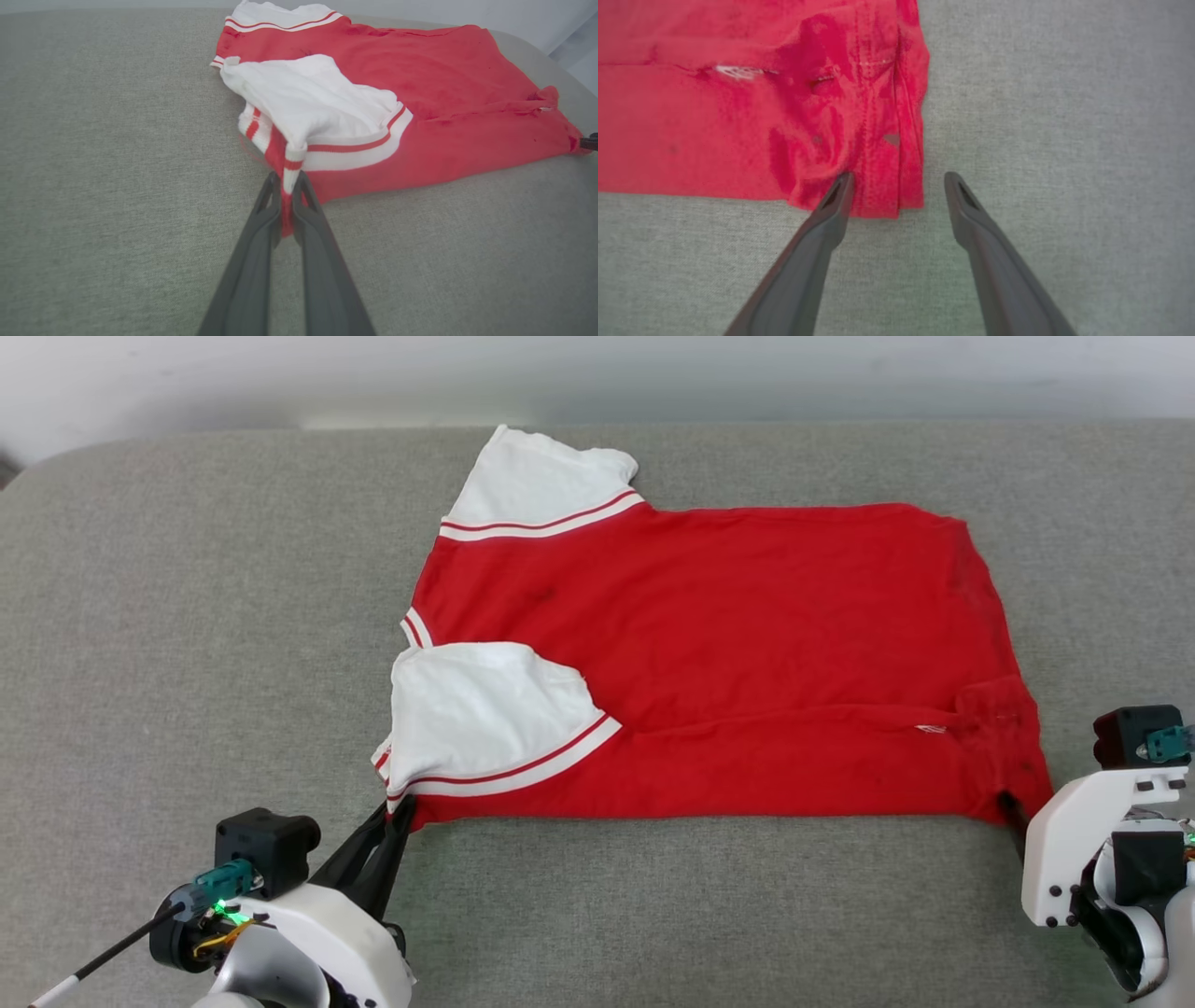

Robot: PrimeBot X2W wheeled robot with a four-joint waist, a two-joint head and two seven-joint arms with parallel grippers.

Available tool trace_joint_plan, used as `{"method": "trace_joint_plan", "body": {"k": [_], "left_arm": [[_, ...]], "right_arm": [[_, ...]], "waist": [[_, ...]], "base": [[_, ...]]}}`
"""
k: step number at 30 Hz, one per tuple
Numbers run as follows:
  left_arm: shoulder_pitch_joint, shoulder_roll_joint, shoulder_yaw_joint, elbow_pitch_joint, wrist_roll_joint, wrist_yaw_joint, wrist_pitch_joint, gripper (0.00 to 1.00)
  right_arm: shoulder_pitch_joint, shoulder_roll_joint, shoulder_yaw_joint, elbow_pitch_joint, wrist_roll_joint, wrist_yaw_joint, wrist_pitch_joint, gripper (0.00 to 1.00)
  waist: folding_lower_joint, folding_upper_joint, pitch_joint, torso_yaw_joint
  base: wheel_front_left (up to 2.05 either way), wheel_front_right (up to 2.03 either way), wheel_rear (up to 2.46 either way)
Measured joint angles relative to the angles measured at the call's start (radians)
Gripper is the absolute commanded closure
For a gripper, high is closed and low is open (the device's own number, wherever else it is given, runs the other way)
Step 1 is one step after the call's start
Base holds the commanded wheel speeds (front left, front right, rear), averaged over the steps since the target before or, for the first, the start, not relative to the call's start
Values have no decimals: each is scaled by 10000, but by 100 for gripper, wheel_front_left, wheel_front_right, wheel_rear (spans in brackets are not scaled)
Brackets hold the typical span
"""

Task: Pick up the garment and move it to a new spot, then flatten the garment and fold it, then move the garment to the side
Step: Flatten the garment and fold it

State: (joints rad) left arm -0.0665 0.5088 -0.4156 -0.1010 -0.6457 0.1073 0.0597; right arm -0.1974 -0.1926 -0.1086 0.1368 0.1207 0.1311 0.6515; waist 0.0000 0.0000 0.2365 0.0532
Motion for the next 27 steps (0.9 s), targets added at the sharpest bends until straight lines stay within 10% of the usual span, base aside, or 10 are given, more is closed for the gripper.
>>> {"method": "trace_joint_plan", "body": {"k": [10,12,13,27], "left_arm": [[11,159,-42,-303,100,117,165,100],[9,221,-69,-173,196,161,196,100],[9,249,-92,-98,211,159,207,100],[1284,757,-140,100,-84,268,416,100]], "right_arm": [[-552,261,-109,980,-242,-29,-38,0],[-557,176,-40,995,-190,-33,-36,87],[-557,150,-25,997,-144,-33,-44,100],[818,188,-376,-176,-407,8,-422,100]], "waist": [[-1,0,553,261],[-1,0,602,307],[-1,0,608,321],[0,0,-608,42]], "base": [[0,0,0],[0,0,0],[0,0,0],[0,0,0]]}}
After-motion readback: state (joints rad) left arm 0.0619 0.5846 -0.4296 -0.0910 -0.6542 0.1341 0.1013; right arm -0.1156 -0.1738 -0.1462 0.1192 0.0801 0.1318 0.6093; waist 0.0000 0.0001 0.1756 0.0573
